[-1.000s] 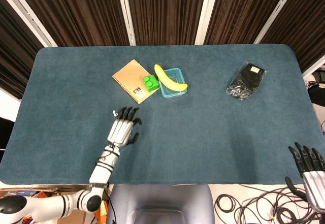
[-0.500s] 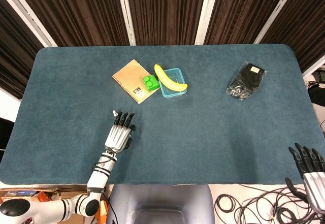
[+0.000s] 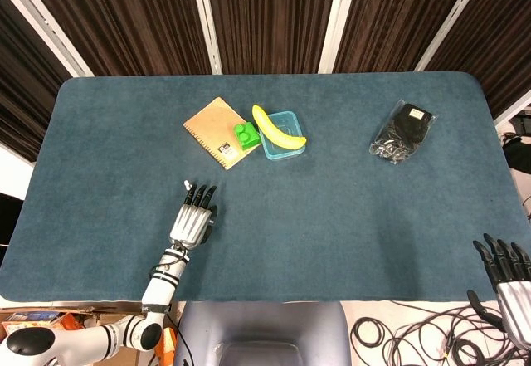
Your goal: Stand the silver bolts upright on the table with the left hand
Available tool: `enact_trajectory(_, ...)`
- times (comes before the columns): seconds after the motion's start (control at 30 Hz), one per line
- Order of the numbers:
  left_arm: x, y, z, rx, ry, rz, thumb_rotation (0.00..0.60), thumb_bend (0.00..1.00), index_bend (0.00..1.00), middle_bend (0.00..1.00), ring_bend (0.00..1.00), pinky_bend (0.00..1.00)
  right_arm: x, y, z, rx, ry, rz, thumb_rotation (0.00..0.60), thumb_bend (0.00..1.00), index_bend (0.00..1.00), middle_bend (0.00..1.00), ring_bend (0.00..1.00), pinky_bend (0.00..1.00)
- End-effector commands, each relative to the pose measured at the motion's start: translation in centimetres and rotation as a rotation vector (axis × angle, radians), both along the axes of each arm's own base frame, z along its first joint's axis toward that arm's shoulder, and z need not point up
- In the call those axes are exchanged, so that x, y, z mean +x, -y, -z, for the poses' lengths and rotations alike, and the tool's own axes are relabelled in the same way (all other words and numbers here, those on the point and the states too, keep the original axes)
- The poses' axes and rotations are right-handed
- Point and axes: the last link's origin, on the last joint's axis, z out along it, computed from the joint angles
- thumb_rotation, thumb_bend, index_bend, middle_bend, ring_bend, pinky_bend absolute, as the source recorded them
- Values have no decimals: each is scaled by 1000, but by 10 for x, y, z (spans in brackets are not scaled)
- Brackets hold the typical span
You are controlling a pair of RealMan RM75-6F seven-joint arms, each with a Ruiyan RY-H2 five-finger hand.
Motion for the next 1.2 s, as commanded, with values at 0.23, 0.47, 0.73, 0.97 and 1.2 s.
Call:
enact_trajectory(0.23,-1,0,2,0,-6,5,600,362,528,55,0,0,0,-1,-1,-3,2,1,600,289,0,0,0,36)
enact_trajectory(0.47,-2,-3,3,0,-10,-3,600,363,550,56,0,0,0,0,-1,-4,3,0,600,290,0,0,0,36)
enact_trajectory(0.73,-2,-3,3,2,-10,-2,600,366,571,60,0,0,0,0,-1,-3,2,0,600,290,0,0,0,36)
enact_trajectory(0.97,2,-4,-2,16,28,8,600,381,604,67,0,0,0,-1,-1,-3,3,-1,600,290,0,0,0,36)
enact_trajectory(1.2,4,-7,-13,44,65,10,600,381,606,69,0,0,0,-1,-1,-4,3,-3,600,290,0,0,0,36)
